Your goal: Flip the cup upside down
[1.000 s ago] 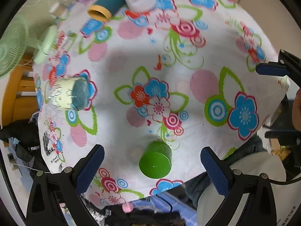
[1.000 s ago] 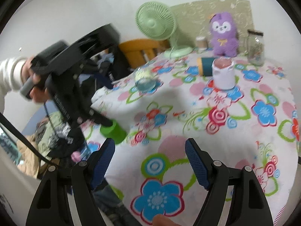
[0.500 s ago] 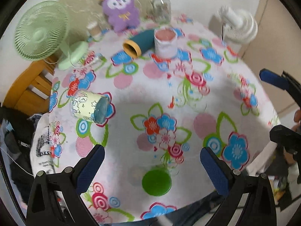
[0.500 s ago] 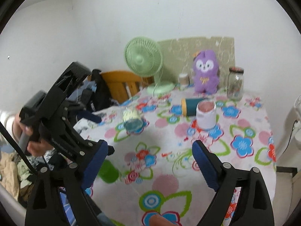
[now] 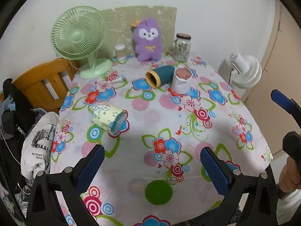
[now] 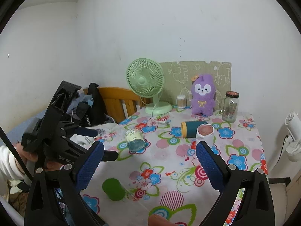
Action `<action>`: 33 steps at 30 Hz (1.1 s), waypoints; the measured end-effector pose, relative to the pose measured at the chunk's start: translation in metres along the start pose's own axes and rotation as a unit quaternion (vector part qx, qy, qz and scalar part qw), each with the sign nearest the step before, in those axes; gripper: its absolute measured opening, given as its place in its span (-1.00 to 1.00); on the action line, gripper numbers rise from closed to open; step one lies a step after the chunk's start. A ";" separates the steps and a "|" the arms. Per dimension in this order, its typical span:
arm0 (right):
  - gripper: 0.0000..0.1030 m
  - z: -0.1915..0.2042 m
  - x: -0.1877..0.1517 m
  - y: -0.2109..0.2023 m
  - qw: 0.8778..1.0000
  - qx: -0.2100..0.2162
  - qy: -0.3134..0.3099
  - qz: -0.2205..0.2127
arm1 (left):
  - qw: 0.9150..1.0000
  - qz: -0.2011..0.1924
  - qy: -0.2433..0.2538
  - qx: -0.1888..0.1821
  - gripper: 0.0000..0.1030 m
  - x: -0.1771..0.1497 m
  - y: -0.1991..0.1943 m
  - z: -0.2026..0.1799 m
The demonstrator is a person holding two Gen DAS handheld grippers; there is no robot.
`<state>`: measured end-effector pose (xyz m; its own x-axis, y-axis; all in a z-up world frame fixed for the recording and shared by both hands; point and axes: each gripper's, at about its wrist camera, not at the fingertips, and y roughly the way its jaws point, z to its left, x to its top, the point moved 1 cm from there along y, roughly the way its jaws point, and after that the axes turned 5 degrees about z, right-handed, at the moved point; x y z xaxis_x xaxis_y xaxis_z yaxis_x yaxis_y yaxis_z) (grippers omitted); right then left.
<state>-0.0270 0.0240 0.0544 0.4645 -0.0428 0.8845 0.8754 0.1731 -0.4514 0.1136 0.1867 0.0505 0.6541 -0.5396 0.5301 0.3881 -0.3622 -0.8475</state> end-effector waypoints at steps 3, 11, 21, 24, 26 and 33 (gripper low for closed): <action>0.93 0.007 0.001 0.002 0.999 -0.032 -0.013 -0.013 | 0.999 -0.037 -0.004 0.012 0.99 -0.004 -0.010 0.001; 0.93 0.017 0.001 -0.003 0.999 -0.028 -0.003 -0.030 | 0.992 -0.123 -0.018 0.035 1.00 -0.016 -0.030 0.000; 0.93 0.027 0.000 -0.009 0.999 -0.023 0.004 -0.043 | 0.977 -0.192 -0.076 0.053 1.00 -0.027 -0.046 0.015; 0.93 0.030 -0.003 -0.012 0.998 -0.026 0.004 -0.050 | 0.971 -0.212 -0.087 0.069 1.00 -0.032 -0.051 0.019; 0.93 0.031 -0.005 -0.013 0.998 -0.026 0.005 -0.054 | 0.967 -0.223 -0.094 0.077 1.00 -0.036 -0.053 0.021; 0.93 0.037 -0.016 -0.010 0.998 -0.046 -0.002 -0.053 | 0.958 -0.249 -0.113 0.089 1.00 -0.053 -0.053 0.024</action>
<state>-0.0478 0.0590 0.0491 0.3680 -0.0517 0.9284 0.9283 0.0776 -0.3637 0.0740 0.2528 0.0668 0.4756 -0.1486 0.8670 0.7794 -0.3858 -0.4936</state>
